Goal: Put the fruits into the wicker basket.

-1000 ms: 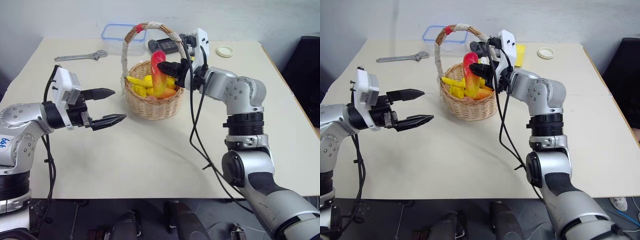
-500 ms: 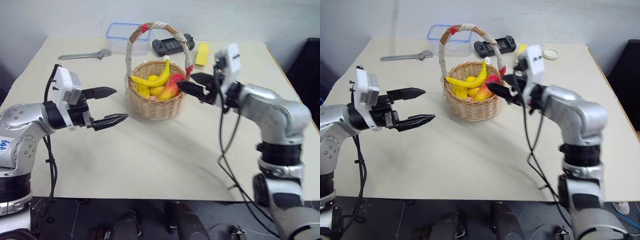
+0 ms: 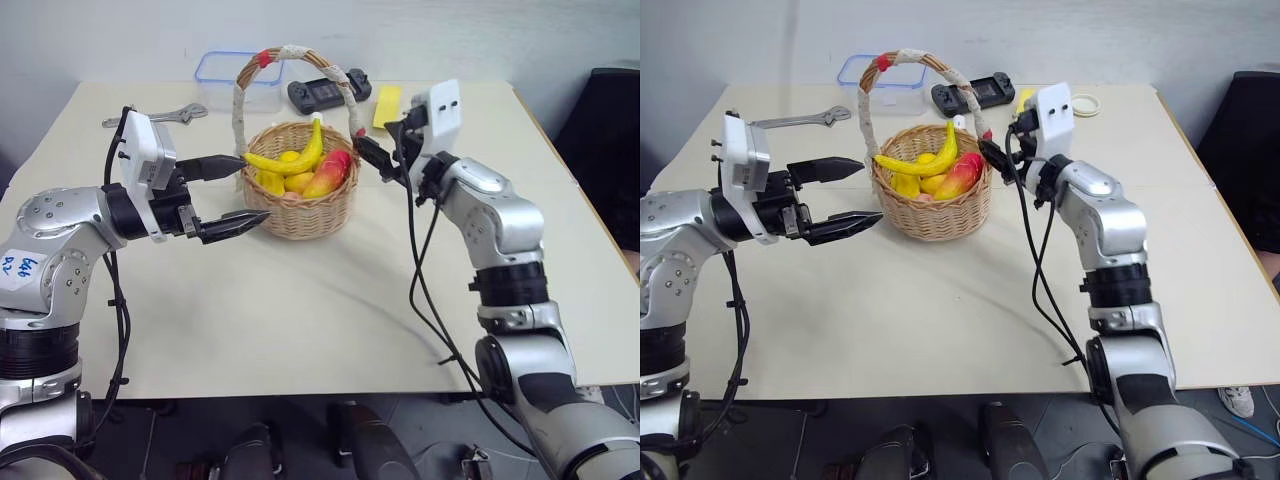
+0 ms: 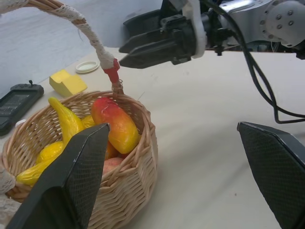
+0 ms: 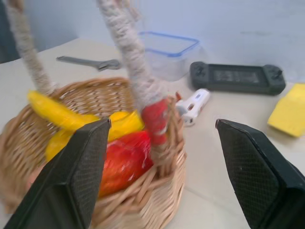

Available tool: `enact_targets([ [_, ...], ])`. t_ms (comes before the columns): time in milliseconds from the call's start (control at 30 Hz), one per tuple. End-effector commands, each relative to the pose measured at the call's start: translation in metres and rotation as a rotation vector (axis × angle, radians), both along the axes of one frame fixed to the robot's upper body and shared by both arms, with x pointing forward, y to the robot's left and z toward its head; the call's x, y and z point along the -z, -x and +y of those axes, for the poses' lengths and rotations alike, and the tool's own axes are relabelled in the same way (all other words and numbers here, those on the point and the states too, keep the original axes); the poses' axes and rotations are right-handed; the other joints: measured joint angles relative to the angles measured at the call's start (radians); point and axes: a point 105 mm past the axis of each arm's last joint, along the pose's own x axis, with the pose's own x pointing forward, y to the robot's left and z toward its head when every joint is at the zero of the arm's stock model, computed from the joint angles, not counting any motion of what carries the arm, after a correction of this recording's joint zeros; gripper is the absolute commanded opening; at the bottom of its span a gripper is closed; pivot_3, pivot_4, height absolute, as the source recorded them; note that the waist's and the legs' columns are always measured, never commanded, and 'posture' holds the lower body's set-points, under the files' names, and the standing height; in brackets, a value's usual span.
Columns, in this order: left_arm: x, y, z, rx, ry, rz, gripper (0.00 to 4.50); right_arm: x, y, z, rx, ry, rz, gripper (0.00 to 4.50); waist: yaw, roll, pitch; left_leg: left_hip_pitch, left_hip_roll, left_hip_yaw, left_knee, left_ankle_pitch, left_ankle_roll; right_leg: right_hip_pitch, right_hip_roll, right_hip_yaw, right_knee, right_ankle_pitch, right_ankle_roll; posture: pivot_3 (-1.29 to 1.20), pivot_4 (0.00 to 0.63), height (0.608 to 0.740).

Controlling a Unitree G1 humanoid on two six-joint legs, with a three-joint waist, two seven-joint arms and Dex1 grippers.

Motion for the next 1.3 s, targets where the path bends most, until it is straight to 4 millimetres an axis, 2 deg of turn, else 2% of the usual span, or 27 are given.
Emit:
enact_targets([
  [33, -0.010, 0.004, -0.001, 0.005, -0.002, -0.058, 4.50, -0.009, -0.008, 0.005, -0.003, -0.008, -0.055, 3.64, 0.000, 0.000, 0.000, 0.000, 0.000, 0.000, 0.000, 0.000, 0.000, 0.000, 0.000, 0.000, 0.000, 0.000, 0.000, 0.00, 0.150, 0.740],
  [133, -0.009, 0.005, 0.000, 0.000, 0.005, -0.057, 4.50, -0.004, -0.012, 0.010, -0.024, -0.006, -0.046, 3.06, 0.001, 0.000, 0.000, -0.002, 0.000, 0.000, 0.000, -0.001, 0.001, 0.000, 0.000, 0.000, -0.002, 0.000, 0.000, 0.00, 0.150, 0.740],
  [400, -0.006, 0.005, -0.001, -0.001, 0.010, -0.052, 4.50, -0.003, -0.013, 0.010, -0.038, -0.011, -0.069, 0.29, 0.000, 0.000, 0.000, -0.002, 0.000, 0.000, 0.001, 0.000, 0.001, -0.001, 0.000, 0.000, 0.000, 0.000, 0.000, 0.00, 0.150, 0.740],
  [433, -0.006, 0.004, -0.001, 0.001, 0.010, -0.053, 4.50, -0.004, -0.013, 0.010, -0.040, -0.018, -0.074, 0.05, 0.000, 0.000, 0.000, -0.002, 0.000, 0.000, 0.002, 0.000, 0.001, -0.001, 0.000, 0.000, 0.000, 0.000, 0.000, 0.00, 0.150, 0.740],
  [633, -0.007, 0.003, -0.002, 0.010, 0.008, -0.054, 4.50, -0.014, -0.005, 0.004, -0.058, -0.037, -0.125, 0.04, 0.000, 0.000, 0.000, -0.002, 0.000, 0.000, 0.001, 0.000, 0.000, -0.001, 0.000, 0.000, 0.001, 0.000, 0.000, 0.00, 0.150, 0.740],
  [800, -0.007, 0.004, -0.010, 0.055, 0.015, -0.045, 4.50, -0.025, 0.016, -0.026, -0.017, 0.009, -0.222, 0.04, 0.009, 0.000, 0.000, -0.002, 0.000, -0.001, 0.001, 0.000, 0.000, -0.001, 0.000, -0.001, -0.001, 0.000, 0.000, 0.00, 0.150, 0.740],
  [967, -0.003, 0.008, -0.029, 0.148, 0.032, -0.020, 4.50, -0.034, 0.058, -0.087, 0.046, 0.033, -0.273, 0.04, 0.034, 0.000, 0.000, -0.004, 0.000, -0.001, 0.001, -0.001, 0.001, -0.001, -0.001, -0.001, -0.002, 0.000, 0.000, 0.00, 0.150, 0.740],
  [1100, 0.001, 0.008, -0.043, 0.215, 0.041, -0.002, 4.50, -0.033, 0.091, -0.136, 0.150, 0.078, -0.275, 0.04, 0.051, 0.000, 0.000, -0.004, -0.001, -0.001, 0.002, -0.001, 0.001, 0.000, -0.001, -0.001, -0.002, 0.000, 0.001, 0.00, 0.150, 0.740],
  [1233, 0.003, 0.004, -0.053, 0.259, 0.039, 0.008, 4.50, -0.015, 0.117, -0.193, 0.321, 0.106, -0.223, 0.04, 0.052, 0.000, 0.000, -0.001, -0.001, -0.001, 0.002, 0.000, 0.001, 0.001, 0.000, 0.000, -0.001, 0.000, 0.001, 0.00, 0.150, 0.740],
  [1300, 0.004, 0.002, -0.055, 0.274, 0.033, 0.012, 4.50, -0.003, 0.127, -0.213, 0.383, 0.110, -0.197, 0.04, 0.049, 0.000, 0.000, 0.002, -0.001, -0.001, 0.002, 0.000, 0.000, 0.003, 0.000, 0.001, 0.000, 0.000, 0.001, 0.00, 0.150, 0.740],
])
